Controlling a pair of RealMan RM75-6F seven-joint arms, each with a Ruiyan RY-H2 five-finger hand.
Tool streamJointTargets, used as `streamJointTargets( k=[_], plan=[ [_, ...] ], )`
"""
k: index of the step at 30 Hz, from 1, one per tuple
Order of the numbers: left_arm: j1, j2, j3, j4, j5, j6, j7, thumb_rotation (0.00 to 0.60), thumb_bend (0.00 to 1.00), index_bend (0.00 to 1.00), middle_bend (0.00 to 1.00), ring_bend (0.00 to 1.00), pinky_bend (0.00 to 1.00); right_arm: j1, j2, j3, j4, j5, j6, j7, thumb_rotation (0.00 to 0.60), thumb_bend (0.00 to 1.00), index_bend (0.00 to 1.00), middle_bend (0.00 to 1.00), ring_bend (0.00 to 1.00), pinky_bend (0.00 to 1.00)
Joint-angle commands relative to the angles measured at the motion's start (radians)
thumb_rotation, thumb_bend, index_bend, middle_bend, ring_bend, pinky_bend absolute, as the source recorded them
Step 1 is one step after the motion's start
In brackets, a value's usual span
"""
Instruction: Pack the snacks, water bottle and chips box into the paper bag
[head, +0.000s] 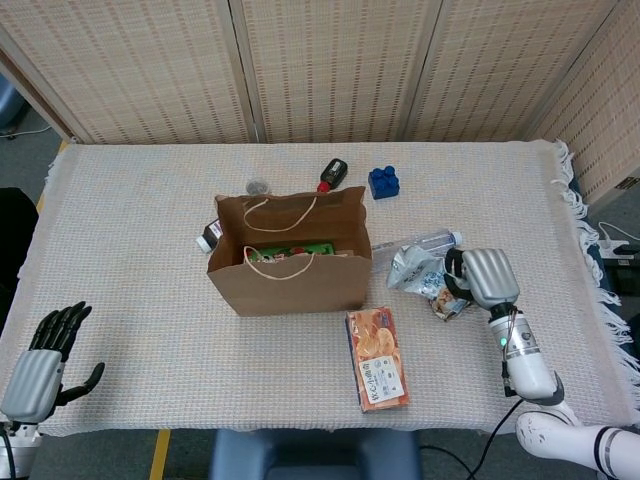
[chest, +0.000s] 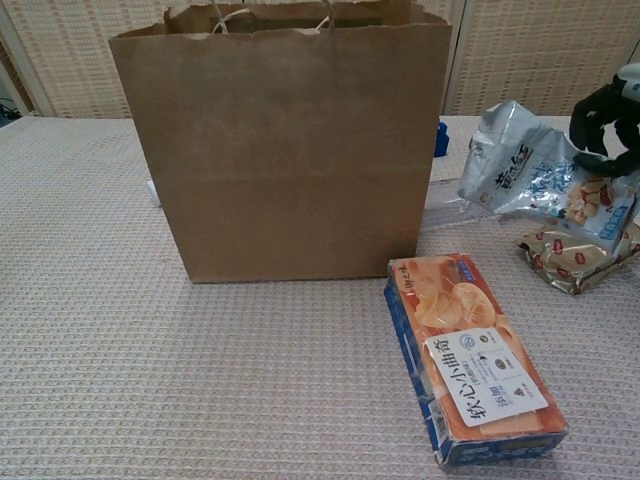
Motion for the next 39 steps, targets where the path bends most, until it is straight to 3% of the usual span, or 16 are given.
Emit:
streamJointTargets(
  k=[1,7,17,23,30,39],
  plan=[
    [0.001,0.0,0.0,-0.001,0.001,0.002,0.001,0.6,0.35,0.0,0.0,0.0,0.02,-0.017,0.031,0.013,-0.027,-0.022,0.021,0.035,0.6,0.53,0.72,0.72,0.77,0.92],
    [0.0,-0.001,0.0,-0.001,0.0,0.0,0.003,0.6,0.35,0.0,0.0,0.0,0.02,-0.041,0.067,0.042,-0.073,-0.068,0.083,0.099,0.6,0.53,0.72,0.72,0.77,0.92],
    [0.0,0.0,0.0,-0.001,0.002,0.0,0.003,0.6,0.35,0.0,0.0,0.0,0.02,-0.088,0.179,0.188,-0.22,-0.079,0.239,0.237,0.6,0.53,0.72,0.72,0.77,0.92],
    [0.001,0.001,0.0,-0.009,0.005,0.006,0.006,0.6,0.35,0.0,0.0,0.0,0.02,-0.061,0.187,0.259,-0.308,-0.061,0.282,0.202,0.6,0.53,0.72,0.72,0.77,0.92],
    [0.005,0.012,-0.003,-0.015,0.003,0.014,-0.012,0.6,0.35,0.0,0.0,0.0,0.02,0.064,0.092,0.346,-0.4,0.0,0.328,0.01,0.6,0.53,0.72,0.72,0.77,0.92],
    [0.007,0.021,-0.006,-0.014,-0.002,0.017,-0.039,0.6,0.35,0.0,0.0,0.0,0.02,0.208,-0.077,0.391,-0.367,0.002,0.403,-0.156,0.6,0.53,0.72,0.72,0.77,0.92]
  ],
)
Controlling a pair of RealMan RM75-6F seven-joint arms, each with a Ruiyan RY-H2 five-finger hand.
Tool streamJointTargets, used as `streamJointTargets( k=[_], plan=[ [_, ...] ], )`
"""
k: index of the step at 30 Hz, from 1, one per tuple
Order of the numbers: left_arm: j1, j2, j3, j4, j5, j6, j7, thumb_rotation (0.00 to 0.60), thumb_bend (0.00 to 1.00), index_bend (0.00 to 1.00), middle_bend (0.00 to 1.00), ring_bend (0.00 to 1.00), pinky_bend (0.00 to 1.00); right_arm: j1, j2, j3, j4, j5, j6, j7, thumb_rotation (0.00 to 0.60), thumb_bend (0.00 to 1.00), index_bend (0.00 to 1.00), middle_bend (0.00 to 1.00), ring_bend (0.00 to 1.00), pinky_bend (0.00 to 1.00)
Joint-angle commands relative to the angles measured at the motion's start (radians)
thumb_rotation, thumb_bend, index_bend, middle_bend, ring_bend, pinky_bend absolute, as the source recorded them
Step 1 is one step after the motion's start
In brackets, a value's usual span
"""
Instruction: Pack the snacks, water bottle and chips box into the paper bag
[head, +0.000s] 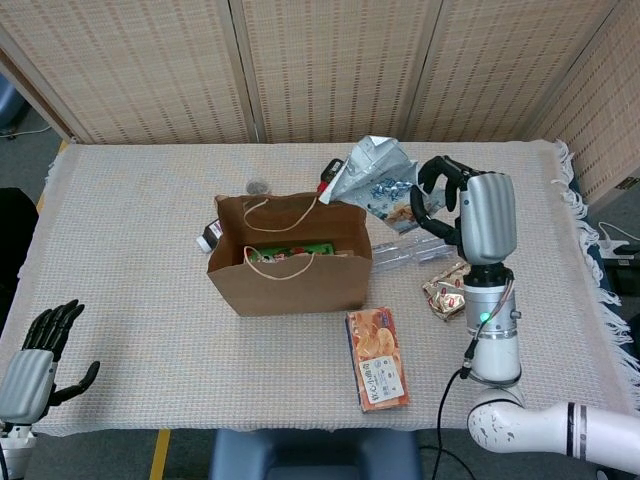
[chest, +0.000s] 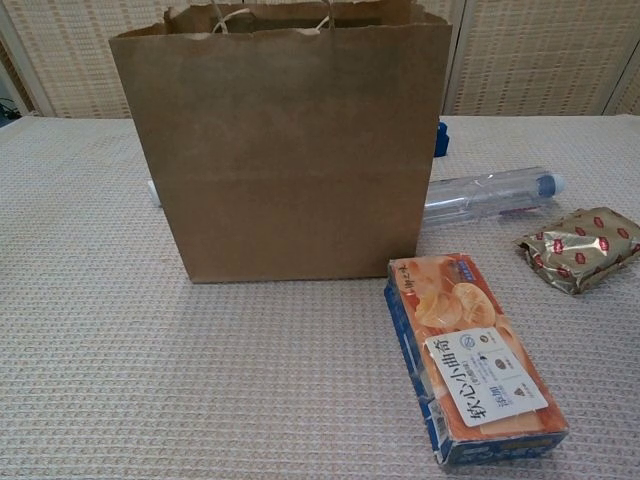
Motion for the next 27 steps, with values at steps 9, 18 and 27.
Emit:
streamJointTargets(
  k=[9,18,27],
  plan=[
    [-0.003,0.007,-0.002,0.009,-0.014,-0.016,-0.04,0.6,0.35,0.0,0.0,0.0,0.02,0.233,-0.318,-0.013,0.285,0.003,0.047,-0.218,0.6,0.53,0.72,0.72,0.77,0.92],
    [-0.007,0.006,-0.003,0.017,-0.023,-0.029,-0.053,0.6,0.35,0.0,0.0,0.0,0.02,0.276,-0.408,-0.02,0.477,0.019,0.014,-0.208,0.6,0.53,0.71,0.72,0.77,0.92],
    [-0.012,-0.001,-0.004,0.024,-0.03,-0.044,-0.048,0.6,0.35,0.0,0.0,0.0,0.02,0.281,-0.437,-0.033,0.497,0.059,-0.05,-0.192,0.6,0.4,0.53,0.7,0.62,0.79]
  ],
)
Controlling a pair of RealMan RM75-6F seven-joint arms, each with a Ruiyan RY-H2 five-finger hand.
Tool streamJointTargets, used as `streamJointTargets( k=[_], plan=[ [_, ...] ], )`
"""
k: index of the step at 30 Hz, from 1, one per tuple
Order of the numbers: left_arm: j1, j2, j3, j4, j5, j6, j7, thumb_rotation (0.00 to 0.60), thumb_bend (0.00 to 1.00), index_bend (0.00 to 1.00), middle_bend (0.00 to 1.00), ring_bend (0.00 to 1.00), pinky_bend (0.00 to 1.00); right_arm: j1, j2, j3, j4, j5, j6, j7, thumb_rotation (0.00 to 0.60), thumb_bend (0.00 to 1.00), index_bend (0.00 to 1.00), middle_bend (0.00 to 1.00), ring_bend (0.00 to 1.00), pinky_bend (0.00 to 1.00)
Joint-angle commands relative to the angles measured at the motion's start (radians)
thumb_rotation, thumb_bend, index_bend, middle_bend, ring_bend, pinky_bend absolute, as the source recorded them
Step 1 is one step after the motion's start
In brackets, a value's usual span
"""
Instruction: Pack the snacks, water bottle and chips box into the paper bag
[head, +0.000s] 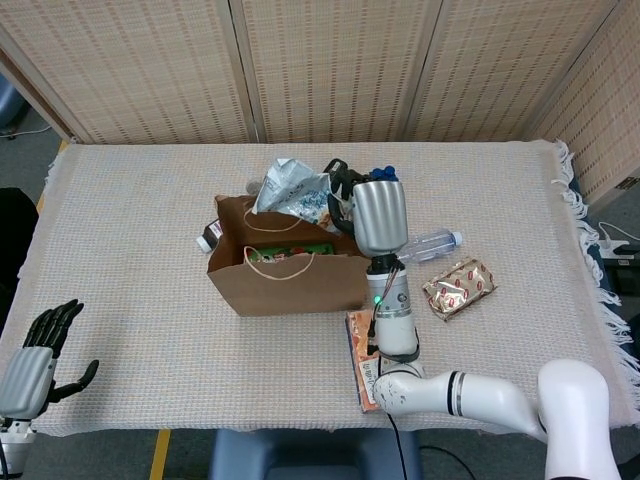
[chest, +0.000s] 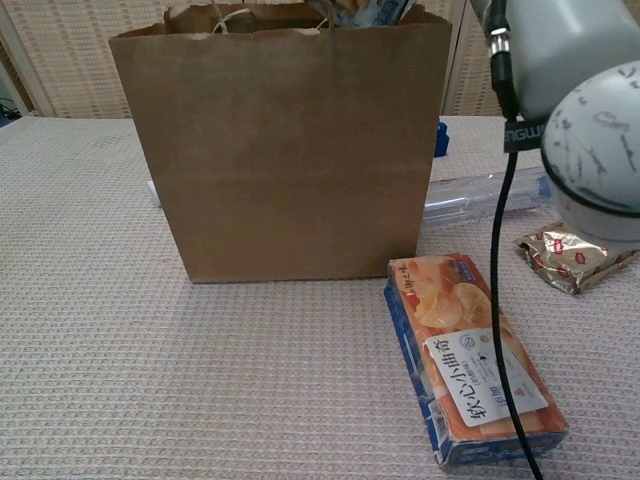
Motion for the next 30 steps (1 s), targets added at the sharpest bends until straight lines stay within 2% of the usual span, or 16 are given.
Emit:
streamJointTargets(
  k=[1,3,5,7,9,15,19,25,28,30],
  plan=[
    [0.0,-0.001,-0.001,0.001,-0.001,0.001,0.0,0.6,0.35,0.0,0.0,0.0,0.02,-0.002,-0.004,-0.004,-0.009,0.011,-0.018,0.01,0.6,0.35,0.47,0.67,0.56,0.72],
    [0.0,0.0,-0.001,0.001,-0.002,0.0,-0.003,0.6,0.35,0.0,0.0,0.0,0.02,-0.006,0.0,-0.007,-0.02,0.014,-0.029,0.016,0.6,0.28,0.36,0.6,0.46,0.61],
    [0.001,0.001,-0.002,0.001,-0.003,0.001,-0.005,0.6,0.35,0.0,0.0,0.0,0.02,-0.011,0.005,-0.003,-0.039,0.023,-0.038,0.024,0.6,0.2,0.2,0.49,0.32,0.46],
    [0.002,0.002,-0.002,0.0,-0.001,0.005,-0.006,0.6,0.35,0.0,0.0,0.0,0.02,-0.014,0.012,0.003,-0.057,0.03,-0.043,0.027,0.6,0.17,0.08,0.4,0.22,0.36],
    [0.002,0.003,-0.002,-0.001,0.001,0.007,-0.005,0.6,0.35,0.0,0.0,0.0,0.02,-0.018,0.02,0.01,-0.075,0.033,-0.04,0.025,0.6,0.15,0.01,0.35,0.17,0.31],
    [0.004,0.004,-0.001,-0.004,0.004,0.011,-0.001,0.6,0.35,0.0,0.0,0.0,0.02,-0.05,0.064,0.013,-0.143,0.018,-0.017,0.029,0.6,0.15,0.0,0.32,0.15,0.27],
    [0.006,0.006,0.0,-0.006,0.008,0.017,0.001,0.6,0.35,0.0,0.0,0.0,0.02,-0.112,0.145,-0.006,-0.226,-0.007,-0.003,0.047,0.6,0.15,0.0,0.32,0.15,0.26],
    [0.01,0.007,0.001,-0.011,0.013,0.025,0.01,0.6,0.35,0.0,0.0,0.0,0.02,-0.269,0.376,-0.061,-0.377,0.001,-0.043,0.11,0.6,0.15,0.0,0.32,0.14,0.2],
    [0.01,0.004,0.004,-0.014,0.02,0.026,0.025,0.6,0.35,0.0,0.0,0.0,0.02,-0.357,0.511,-0.118,-0.431,0.024,-0.107,0.167,0.6,0.14,0.0,0.29,0.12,0.18],
    [0.009,0.0,0.007,-0.016,0.024,0.024,0.037,0.6,0.35,0.0,0.0,0.0,0.02,-0.409,0.577,-0.161,-0.429,0.019,-0.138,0.216,0.6,0.12,0.0,0.28,0.12,0.17]
  ],
)
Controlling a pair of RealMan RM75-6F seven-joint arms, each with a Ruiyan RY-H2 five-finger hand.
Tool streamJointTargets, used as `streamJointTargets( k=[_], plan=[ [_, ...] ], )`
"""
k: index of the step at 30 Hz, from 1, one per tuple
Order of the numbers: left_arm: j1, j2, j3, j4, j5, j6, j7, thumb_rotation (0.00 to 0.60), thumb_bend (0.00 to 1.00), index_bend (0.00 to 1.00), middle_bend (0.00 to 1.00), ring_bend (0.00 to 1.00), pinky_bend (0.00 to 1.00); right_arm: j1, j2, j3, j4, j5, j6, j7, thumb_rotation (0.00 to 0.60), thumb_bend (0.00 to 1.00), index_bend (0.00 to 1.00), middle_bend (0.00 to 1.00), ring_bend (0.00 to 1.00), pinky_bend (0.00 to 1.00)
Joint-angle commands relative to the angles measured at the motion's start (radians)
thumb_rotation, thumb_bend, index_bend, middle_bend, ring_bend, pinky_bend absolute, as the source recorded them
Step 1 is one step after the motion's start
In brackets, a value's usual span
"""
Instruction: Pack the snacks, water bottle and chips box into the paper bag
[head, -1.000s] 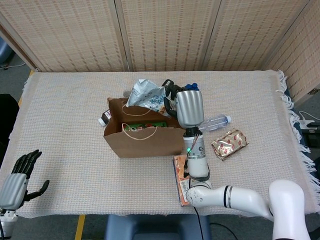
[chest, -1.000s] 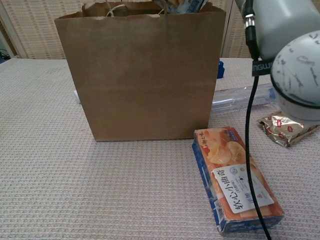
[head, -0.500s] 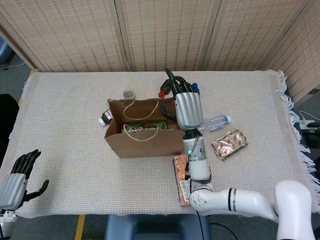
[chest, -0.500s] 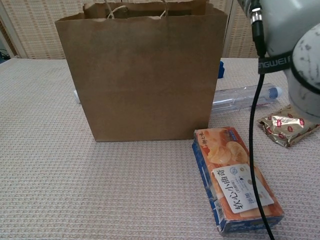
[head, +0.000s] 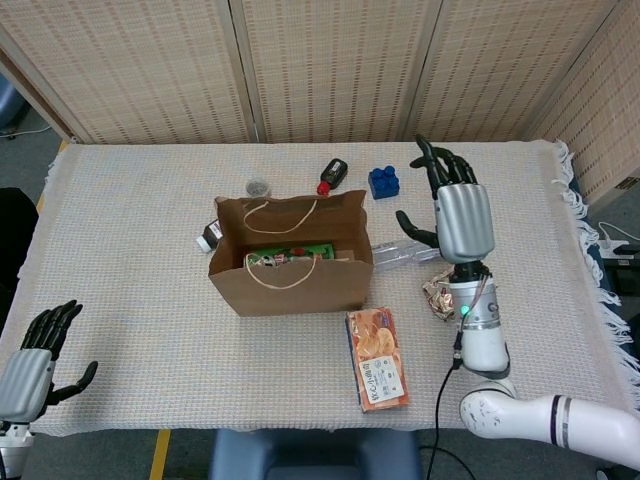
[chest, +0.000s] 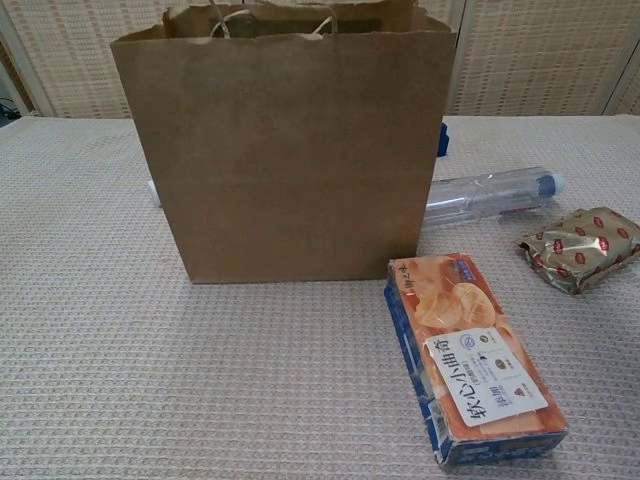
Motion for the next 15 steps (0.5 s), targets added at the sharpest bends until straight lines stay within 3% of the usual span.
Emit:
streamJointTargets(
  k=[1,5,10,15],
  plan=[
    [-0.002,-0.006,0.005,-0.003,0.008,-0.003,0.018,0.6,0.35,0.0,0.0,0.0,0.02,-0.148,0.178,-0.114,-0.043,0.004,-0.094,0.122,0.6,0.12,0.0,0.28,0.12,0.17],
    [-0.003,-0.014,0.01,-0.009,0.021,-0.003,0.043,0.6,0.35,0.0,0.0,0.0,0.02,-0.199,0.207,-0.203,0.034,-0.016,-0.171,0.201,0.6,0.1,0.0,0.28,0.12,0.17],
    [-0.004,-0.021,0.014,-0.013,0.028,-0.003,0.061,0.6,0.35,0.0,0.0,0.0,0.02,-0.214,0.174,-0.308,0.166,-0.035,-0.282,0.206,0.6,0.05,0.0,0.22,0.07,0.15],
    [-0.004,-0.023,0.015,-0.008,0.026,-0.006,0.062,0.6,0.35,0.0,0.0,0.0,0.02,-0.2,0.104,-0.345,0.281,-0.001,-0.362,0.176,0.6,0.0,0.0,0.15,0.02,0.11]
  ],
)
